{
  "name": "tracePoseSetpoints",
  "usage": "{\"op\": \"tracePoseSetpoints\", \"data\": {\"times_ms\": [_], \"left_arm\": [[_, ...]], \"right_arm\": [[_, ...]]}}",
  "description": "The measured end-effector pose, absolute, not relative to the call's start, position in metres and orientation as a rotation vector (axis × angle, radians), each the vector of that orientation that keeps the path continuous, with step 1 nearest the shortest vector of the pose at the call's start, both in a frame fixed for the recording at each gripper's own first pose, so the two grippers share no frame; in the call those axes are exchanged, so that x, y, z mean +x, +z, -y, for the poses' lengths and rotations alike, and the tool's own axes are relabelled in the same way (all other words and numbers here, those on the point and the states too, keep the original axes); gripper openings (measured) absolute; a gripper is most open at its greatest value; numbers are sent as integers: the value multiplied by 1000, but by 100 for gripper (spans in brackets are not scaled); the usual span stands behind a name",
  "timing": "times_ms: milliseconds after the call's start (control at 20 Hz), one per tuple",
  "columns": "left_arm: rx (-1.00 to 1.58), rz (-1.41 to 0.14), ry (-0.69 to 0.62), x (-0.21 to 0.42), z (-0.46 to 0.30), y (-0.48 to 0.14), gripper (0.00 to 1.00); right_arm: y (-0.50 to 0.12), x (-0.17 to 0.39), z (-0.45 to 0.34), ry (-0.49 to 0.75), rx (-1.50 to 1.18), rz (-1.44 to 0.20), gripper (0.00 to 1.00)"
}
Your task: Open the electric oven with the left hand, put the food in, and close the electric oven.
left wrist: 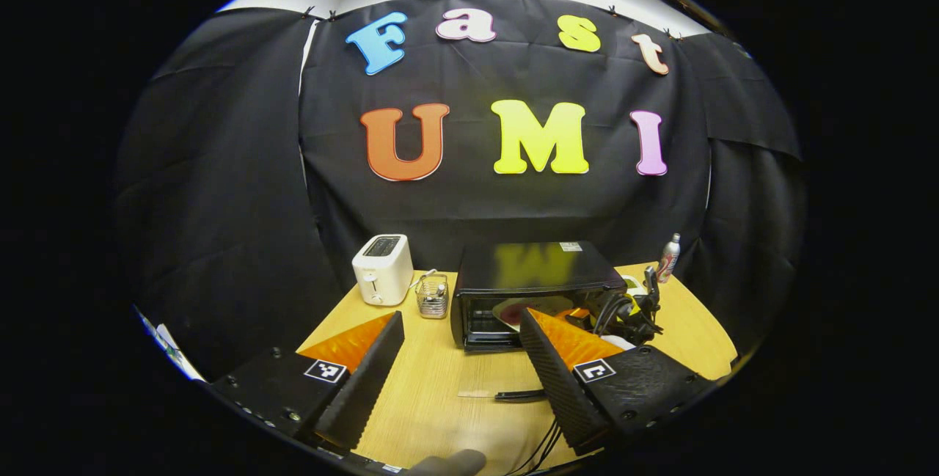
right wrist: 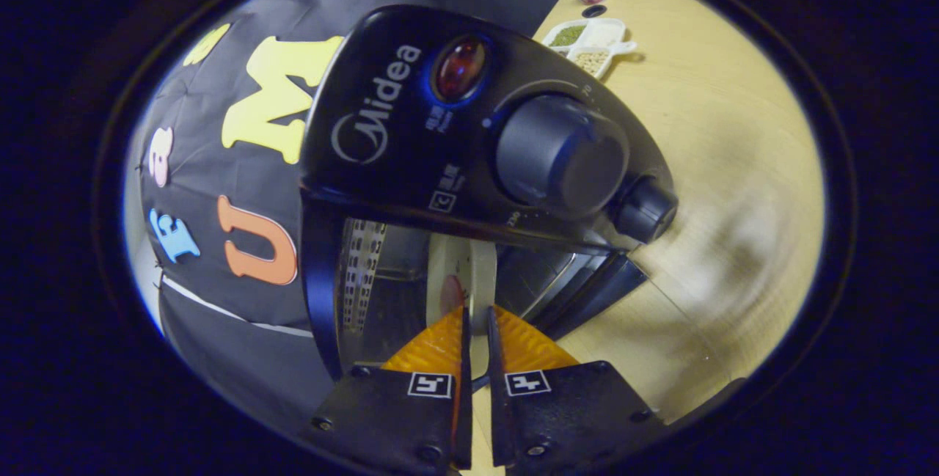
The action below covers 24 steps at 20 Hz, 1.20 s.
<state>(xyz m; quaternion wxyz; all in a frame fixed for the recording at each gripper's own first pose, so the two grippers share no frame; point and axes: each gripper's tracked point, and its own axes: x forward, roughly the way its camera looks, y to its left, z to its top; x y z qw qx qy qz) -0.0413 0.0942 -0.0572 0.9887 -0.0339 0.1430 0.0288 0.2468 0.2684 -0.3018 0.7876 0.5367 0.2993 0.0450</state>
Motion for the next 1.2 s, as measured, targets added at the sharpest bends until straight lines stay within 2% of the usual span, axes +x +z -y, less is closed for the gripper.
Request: {"op": "tracePoseSetpoints", "data": {"times_ms": [50, 100, 250, 300, 500, 600, 650, 700, 1000, 1200], "left_arm": [[-75, -287, 59, -40, -95, -57, 96], [-74, -284, 59, -41, -94, -57, 96], [-48, -264, 75, -39, -99, -55, 96], [-52, -255, 68, -39, -100, -53, 96], [-48, -223, 59, -39, -102, -49, 98], [-59, -215, 56, -40, -104, -48, 97], [-62, -207, 60, -41, -106, -48, 98], [-65, -200, 60, -41, -107, -48, 98], [-78, -182, 28, -46, -105, -62, 98], [-66, -195, -9, -48, -92, -88, 98]], "right_arm": [[-299, 246, -267, 114, 1149, -642, 17], [-294, 242, -269, 136, 1135, -653, 23], [-290, 230, -262, 153, 1041, -672, 57], [-284, 225, -260, 167, 1019, -671, 61], [-267, 201, -239, 164, 840, -657, 95], [-249, 185, -232, 186, 730, -625, 95], [-241, 176, -226, 189, 673, -619, 89], [-231, 167, -219, 198, 620, -594, 88], [-174, 111, -172, 154, 264, -422, 98], [-136, 72, -130, 70, 141, -311, 98]]}}
